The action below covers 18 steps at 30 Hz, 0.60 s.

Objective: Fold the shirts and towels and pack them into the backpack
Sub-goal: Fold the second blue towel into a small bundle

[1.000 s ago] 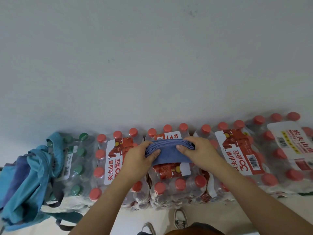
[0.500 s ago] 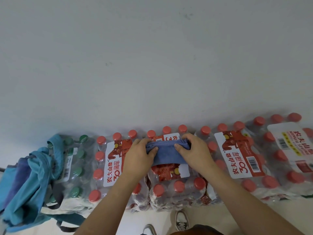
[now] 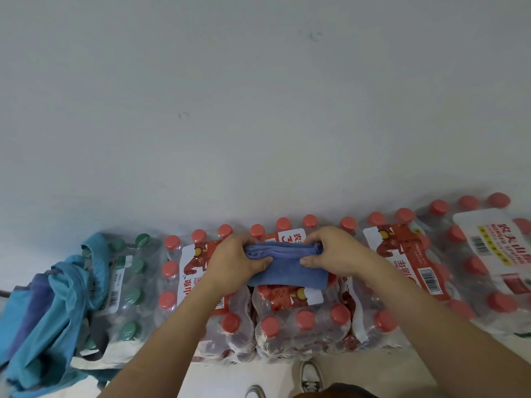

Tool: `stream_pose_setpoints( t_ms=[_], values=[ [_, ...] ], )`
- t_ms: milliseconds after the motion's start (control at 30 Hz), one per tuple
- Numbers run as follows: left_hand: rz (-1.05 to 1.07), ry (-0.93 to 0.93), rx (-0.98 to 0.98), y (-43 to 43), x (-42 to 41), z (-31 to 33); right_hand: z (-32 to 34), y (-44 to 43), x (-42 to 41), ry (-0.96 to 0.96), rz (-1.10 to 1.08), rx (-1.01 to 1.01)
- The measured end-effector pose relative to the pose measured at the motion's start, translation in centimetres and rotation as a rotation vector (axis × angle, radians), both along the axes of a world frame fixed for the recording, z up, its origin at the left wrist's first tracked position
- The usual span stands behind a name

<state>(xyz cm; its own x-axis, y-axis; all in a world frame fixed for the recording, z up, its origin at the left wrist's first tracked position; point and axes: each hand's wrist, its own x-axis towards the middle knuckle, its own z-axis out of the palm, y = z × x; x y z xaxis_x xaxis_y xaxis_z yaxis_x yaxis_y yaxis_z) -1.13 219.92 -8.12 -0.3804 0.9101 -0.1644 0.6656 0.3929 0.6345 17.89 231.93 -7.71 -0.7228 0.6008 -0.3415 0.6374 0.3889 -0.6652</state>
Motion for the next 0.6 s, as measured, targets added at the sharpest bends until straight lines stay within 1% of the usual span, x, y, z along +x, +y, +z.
stream_pose_setpoints(
  t_ms=[33, 100, 133, 200, 267, 400, 500, 600],
  values=[
    [-0.011, 0.071, 0.102, 0.0, 0.1, 0.4, 0.3, 0.0, -0.1, 0.051, 0.008, 0.128],
    [-0.045, 0.251, 0.308, -0.1, 0.2, 1.0, 0.5, -0.3, 0.0, 0.222, -0.012, 0.468],
    [-0.095, 0.35, 0.375, -0.1, 0.2, 0.9, 0.2, -0.6, 0.1, 0.277, -0.005, 0.614],
    [-0.228, 0.505, 0.417, -0.7, 0.4, -0.1, -1.5, -1.5, 0.6, 0.283, 0.05, 0.798],
    [-0.326, 0.542, 0.38, -1.7, 0.4, -1.4, -3.5, -2.6, 1.3, 0.238, 0.117, 0.831],
    [-0.366, 0.565, 0.311, -3.4, 0.7, -2.3, -4.5, -4.0, 2.5, 0.208, 0.121, 0.777],
    [-0.337, 0.604, 0.227, -4.1, 1.7, -1.6, -4.0, -4.8, 3.2, 0.176, 0.096, 0.74],
    [-0.27, 0.615, 0.162, -3.0, 2.1, -0.6, -3.3, -4.9, 2.9, 0.216, 0.022, 0.689]
  ],
)
